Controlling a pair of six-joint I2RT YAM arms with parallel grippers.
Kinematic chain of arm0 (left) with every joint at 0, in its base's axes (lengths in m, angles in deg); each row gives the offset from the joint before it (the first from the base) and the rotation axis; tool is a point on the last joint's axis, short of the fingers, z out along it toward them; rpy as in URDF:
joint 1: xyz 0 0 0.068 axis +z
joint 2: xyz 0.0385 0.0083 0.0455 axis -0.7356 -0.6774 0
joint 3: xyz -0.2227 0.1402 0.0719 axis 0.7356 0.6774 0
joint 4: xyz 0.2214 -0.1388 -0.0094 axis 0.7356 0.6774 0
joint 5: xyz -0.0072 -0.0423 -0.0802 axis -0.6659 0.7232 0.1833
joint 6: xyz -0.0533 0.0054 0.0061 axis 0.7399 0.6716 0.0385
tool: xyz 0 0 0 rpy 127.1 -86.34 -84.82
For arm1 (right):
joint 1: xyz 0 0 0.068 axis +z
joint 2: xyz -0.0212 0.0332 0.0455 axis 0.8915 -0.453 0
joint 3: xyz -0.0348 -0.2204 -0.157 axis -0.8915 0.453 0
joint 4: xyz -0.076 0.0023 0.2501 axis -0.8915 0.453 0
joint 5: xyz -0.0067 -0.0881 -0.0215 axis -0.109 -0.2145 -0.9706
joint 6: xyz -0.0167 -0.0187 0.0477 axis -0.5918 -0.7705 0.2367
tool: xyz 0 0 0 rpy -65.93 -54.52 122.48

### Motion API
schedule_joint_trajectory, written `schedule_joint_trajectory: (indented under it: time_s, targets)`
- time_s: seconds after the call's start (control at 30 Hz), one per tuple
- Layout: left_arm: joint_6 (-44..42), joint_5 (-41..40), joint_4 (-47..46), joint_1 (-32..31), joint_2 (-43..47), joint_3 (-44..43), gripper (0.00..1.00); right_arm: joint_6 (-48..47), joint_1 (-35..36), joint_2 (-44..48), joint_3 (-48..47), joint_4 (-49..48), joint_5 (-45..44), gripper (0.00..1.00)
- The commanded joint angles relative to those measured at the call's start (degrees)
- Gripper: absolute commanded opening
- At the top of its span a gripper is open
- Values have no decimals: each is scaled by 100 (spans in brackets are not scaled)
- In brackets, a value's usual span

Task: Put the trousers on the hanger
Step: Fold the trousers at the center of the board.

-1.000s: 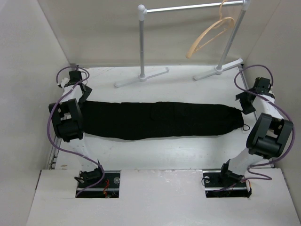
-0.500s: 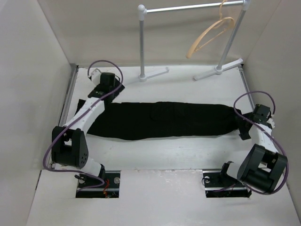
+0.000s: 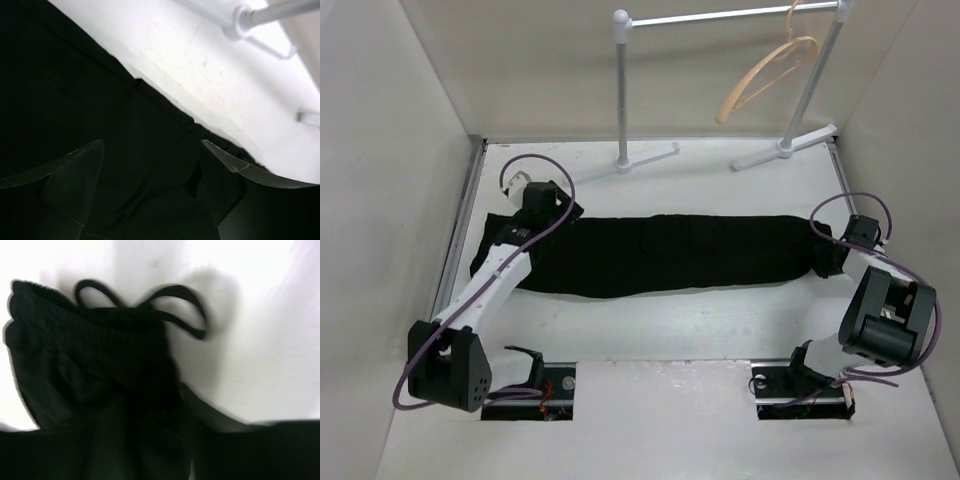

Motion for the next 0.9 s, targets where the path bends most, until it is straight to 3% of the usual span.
schedule_joint_trajectory:
  time_s: [0.0,0.03,0.13,0.4,0.6,0.73,0.87]
  targets:
    - [-50,34,91,234,361,80,74,457,183,-336,-121,-228,126,32]
    - [-76,34,117,287,405,62,74,458,192,-346,-147,-254,91,21]
    - [-138,43,231,314,467,-34,74,414,201,13,-174,-263,-75,9]
    - [-191,-141,495,-414,291,-728,74,-763,69,1630,-1341,887,-1148,8]
    - [-173,-607,908,-1434,19,-1668,74,-1141,51,2492,-2115,1371,-1175,9]
    - [-234,-766,1207,-1804,-87,-2257,74,-1405,700,2861,-2476,1556,-1140,9]
    - [-506,-634,1479,-1331,184,-2486,75,-1380,1789,3003,-2845,1810,-1131,9]
